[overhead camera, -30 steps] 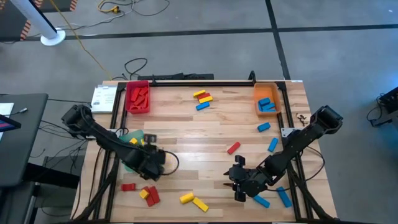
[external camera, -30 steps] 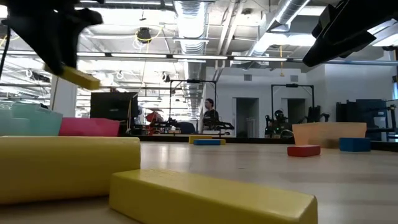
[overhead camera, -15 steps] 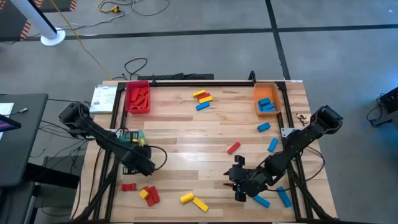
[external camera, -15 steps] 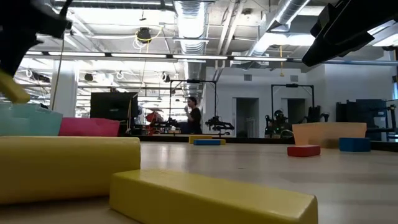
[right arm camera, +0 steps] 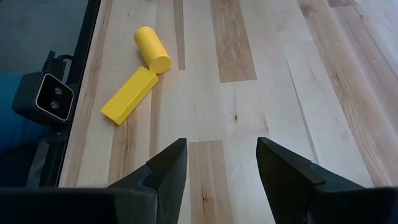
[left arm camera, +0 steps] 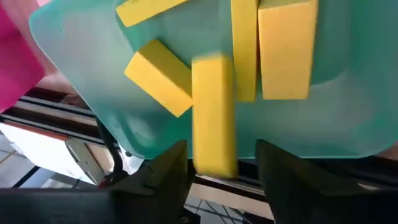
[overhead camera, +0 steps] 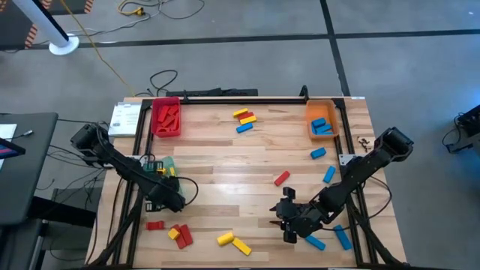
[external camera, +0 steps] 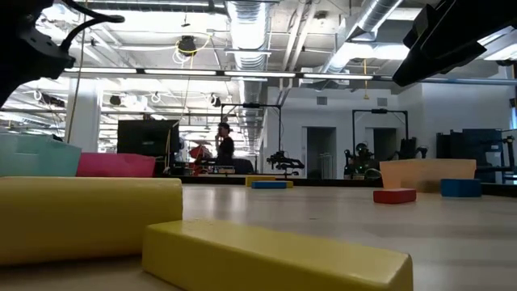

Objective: Sort blocks
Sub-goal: Put the blue block into the orange bin

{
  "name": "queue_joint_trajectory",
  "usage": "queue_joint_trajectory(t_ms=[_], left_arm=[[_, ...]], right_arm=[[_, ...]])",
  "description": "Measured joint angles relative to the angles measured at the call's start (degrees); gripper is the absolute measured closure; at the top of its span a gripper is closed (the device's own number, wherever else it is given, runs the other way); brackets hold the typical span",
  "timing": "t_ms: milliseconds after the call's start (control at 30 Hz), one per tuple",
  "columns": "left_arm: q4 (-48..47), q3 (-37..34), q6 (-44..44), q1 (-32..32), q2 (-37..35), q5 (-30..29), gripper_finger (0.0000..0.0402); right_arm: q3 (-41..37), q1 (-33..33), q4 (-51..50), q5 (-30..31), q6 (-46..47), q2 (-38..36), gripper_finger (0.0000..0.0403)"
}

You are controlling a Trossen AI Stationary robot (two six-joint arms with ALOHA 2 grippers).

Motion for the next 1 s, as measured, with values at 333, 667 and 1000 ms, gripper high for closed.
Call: queue_joint_trajectory(t_ms=[333,667,1000], left_arm=[[3.09,0.0,0.0,0.0,0.0,-0.05,0.0185],[10.13,7.47,1.96,-0.03,0.0,-7.71,0.0184],[35.18,12.11,16.47,-0.15,0.0,-14.07,0.0184]], right_arm=[[0.0,0.0,-0.02,-0.02,0.01,0.0,0.0194],[0.0,0.0,-0.02,-0.26,0.12,0.0,0.0194],[0.0,0.04,-2.57,-9.15,7.04,0.0,0.0194]])
